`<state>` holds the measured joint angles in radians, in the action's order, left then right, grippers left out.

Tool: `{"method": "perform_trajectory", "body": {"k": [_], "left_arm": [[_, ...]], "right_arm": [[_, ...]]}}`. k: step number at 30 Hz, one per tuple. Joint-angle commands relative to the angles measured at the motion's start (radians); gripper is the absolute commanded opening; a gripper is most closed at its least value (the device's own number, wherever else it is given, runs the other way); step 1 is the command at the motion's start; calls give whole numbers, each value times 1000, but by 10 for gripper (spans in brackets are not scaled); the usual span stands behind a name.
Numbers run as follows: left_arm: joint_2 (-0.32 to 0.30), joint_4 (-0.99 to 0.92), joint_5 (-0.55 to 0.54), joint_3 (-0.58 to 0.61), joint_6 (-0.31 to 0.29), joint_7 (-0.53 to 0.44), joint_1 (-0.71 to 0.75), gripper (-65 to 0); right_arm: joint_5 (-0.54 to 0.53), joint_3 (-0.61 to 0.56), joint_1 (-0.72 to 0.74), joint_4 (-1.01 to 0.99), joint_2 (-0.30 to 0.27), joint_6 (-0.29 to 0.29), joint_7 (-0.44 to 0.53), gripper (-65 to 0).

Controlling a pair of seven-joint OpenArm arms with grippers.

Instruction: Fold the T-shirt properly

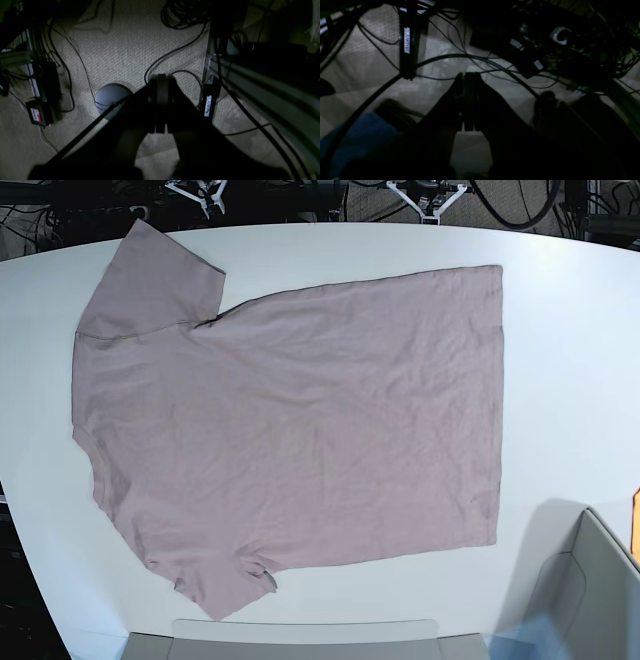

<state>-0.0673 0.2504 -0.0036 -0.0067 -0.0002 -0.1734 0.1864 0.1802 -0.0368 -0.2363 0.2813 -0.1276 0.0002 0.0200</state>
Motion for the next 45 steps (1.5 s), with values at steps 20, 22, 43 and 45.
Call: {"method": "perform_trajectory", "body": {"k": [20,22,43,45], "left_arm": [[-15,680,-5,-155,2,348,407,-649],[-15,772,-5,-155,2,392,467,-649],[7,1596,-5,-157,2,700,862,-649],[7,1648,-3,-157,2,711,878,-649]], "right_arm": [[-3,-38,-418,689,-143,1,-190,-649],[-5,-82,-456,777,-180,1,-229,-649],[-681,-197,-707,1602,-668,2,-607,-650],[-700,-188,-719,1656,-699,1,-607,-650]]}}
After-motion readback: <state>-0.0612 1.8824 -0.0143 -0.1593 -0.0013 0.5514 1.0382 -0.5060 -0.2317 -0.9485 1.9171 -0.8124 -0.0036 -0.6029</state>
